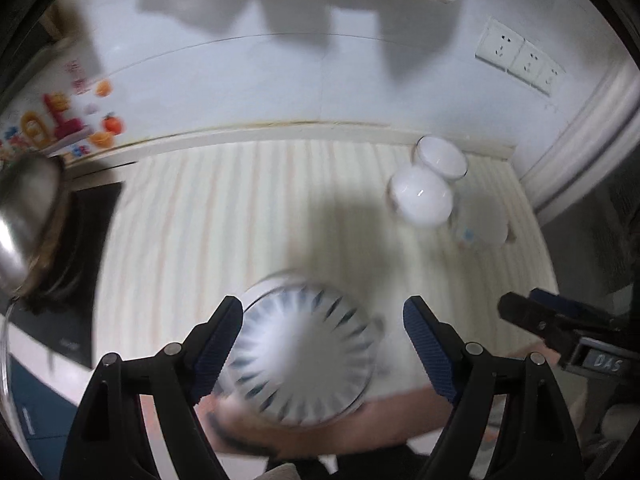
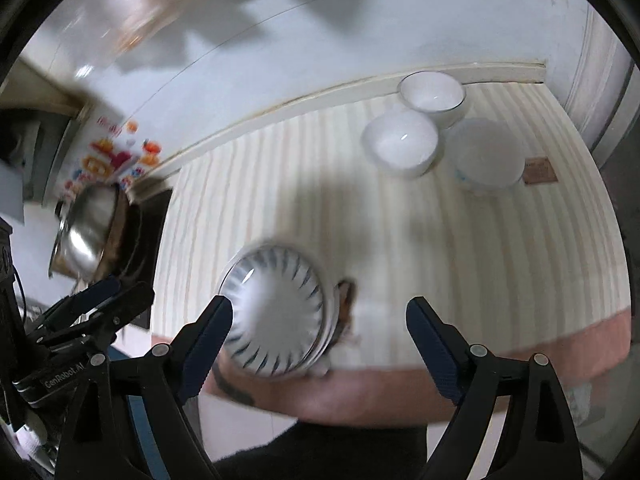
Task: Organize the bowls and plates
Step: 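Move both tools toward the white bowls, then close both tools on the rim of the red-flower white bowl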
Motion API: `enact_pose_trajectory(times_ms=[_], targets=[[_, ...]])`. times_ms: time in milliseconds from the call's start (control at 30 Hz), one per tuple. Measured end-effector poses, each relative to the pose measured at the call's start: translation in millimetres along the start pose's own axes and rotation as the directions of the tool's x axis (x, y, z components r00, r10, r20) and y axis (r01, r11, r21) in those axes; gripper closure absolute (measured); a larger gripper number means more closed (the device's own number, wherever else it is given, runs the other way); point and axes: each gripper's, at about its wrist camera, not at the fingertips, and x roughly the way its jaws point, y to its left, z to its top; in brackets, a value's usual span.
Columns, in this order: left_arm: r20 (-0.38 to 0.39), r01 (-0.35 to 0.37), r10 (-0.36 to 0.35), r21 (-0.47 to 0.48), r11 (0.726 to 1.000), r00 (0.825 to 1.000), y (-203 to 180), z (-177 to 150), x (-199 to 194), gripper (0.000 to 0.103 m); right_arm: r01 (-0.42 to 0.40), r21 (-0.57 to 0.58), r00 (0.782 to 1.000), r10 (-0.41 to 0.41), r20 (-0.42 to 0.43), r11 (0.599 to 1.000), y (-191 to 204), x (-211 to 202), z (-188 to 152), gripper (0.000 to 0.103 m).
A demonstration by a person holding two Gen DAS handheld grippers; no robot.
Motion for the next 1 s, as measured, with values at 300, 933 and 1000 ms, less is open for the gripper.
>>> enact_pose_trajectory(times_ms=[300,933,1000], targets=[[-0.12,0.021,-0.029,-0.065,0.998,0.992,-40,93,121,0.021,-0.01,0.015,0.999,0.011,-0.049,1.0,-95,68,142,0.014],[-0.396,0.119,-0.148,-0.099,0.988,0.906,-70,113,273,0.089,0.105,-0.106,0.924,-0.136,-0.358,0.989,-129,224,216,0.081],[-0.39,0.12,-0.146,-0.09,0.989,0.909,-71,112,273,0.091,0.125,-0.123,0.922,-0.161,-0.351,0.984,-128,228,214,0.087]])
